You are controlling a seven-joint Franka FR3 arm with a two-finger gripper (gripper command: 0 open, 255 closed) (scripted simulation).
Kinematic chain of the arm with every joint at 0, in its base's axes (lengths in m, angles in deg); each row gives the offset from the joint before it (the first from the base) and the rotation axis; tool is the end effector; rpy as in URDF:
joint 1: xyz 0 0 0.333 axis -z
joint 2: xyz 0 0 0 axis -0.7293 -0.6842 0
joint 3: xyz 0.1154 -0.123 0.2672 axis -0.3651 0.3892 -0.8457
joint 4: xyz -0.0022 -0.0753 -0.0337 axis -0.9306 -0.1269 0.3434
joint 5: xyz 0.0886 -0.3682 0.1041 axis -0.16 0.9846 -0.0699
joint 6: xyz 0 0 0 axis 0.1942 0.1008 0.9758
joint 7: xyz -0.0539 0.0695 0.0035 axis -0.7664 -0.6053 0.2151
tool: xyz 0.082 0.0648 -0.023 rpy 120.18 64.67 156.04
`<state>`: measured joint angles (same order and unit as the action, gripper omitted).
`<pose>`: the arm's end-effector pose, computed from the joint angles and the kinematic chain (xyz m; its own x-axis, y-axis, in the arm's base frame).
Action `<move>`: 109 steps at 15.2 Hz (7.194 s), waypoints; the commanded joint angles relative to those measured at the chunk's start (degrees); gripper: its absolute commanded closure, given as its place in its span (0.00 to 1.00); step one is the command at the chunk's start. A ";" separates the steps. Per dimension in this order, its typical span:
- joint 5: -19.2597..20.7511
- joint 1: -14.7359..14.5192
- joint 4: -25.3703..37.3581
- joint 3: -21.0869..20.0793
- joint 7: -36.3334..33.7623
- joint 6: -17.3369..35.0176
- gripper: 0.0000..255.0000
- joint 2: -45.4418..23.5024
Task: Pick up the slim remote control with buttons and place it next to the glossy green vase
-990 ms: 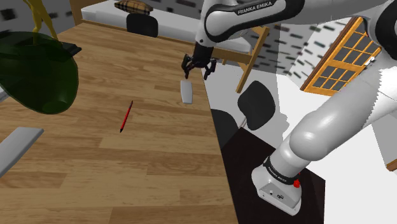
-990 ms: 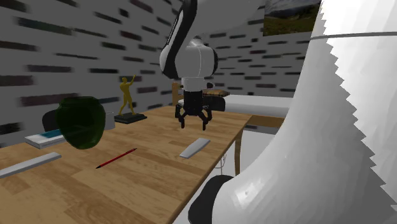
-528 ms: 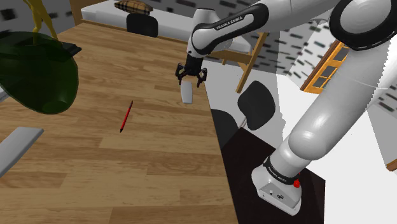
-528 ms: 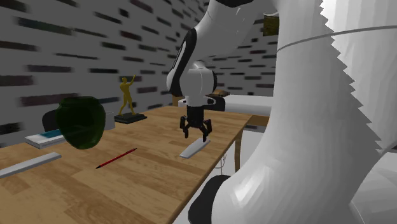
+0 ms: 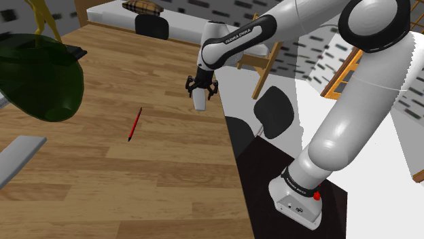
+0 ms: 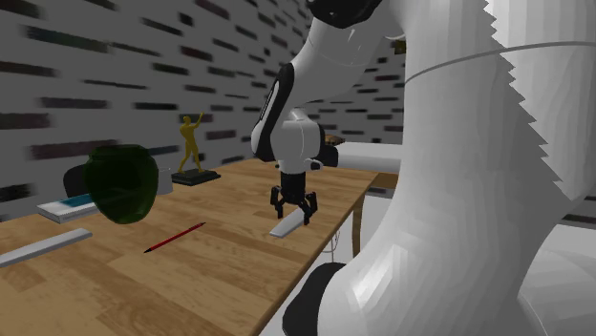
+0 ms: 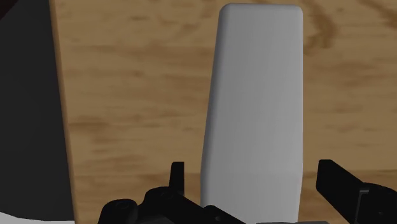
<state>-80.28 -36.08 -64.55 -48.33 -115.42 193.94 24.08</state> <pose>0.5533 -0.0251 0.3290 0.6847 -0.7288 0.0073 -0.7288 -0.6847 -0.0074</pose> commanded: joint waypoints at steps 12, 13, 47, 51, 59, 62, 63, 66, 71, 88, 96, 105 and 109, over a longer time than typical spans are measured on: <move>0.04 -0.01 -0.05 0.01 -0.04 0.24 1.00 -0.16; 0.04 -0.01 -0.05 0.01 -0.04 0.24 1.00 -0.16; -1.80 0.25 13.30 -0.06 1.25 -22.58 1.00 9.42; -1.86 0.27 15.91 -0.04 1.30 -25.60 1.00 9.84; -1.88 0.29 21.80 -0.02 1.31 -31.73 1.00 10.07; -1.86 0.29 24.26 -0.02 1.30 -34.06 1.00 9.95; -1.85 0.29 25.12 -0.02 1.29 -34.85 1.00 9.88; -1.81 0.28 27.78 -0.03 1.26 -37.22 1.00 9.59; -1.69 0.25 32.60 -0.06 1.17 -41.28 1.00 8.81; -1.66 -8.43 35.53 -9.20 -16.65 -44.40 1.00 9.01; 0.32 -14.62 41.25 -15.02 -28.50 -45.63 1.00 4.11; 6.32 -24.67 55.40 -20.35 -42.16 -49.74 1.00 -7.47; 10.54 -31.53 66.38 -21.47 -47.59 -53.69 1.00 -15.37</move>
<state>-70.79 -65.88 -0.95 -69.56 -161.67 141.28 10.65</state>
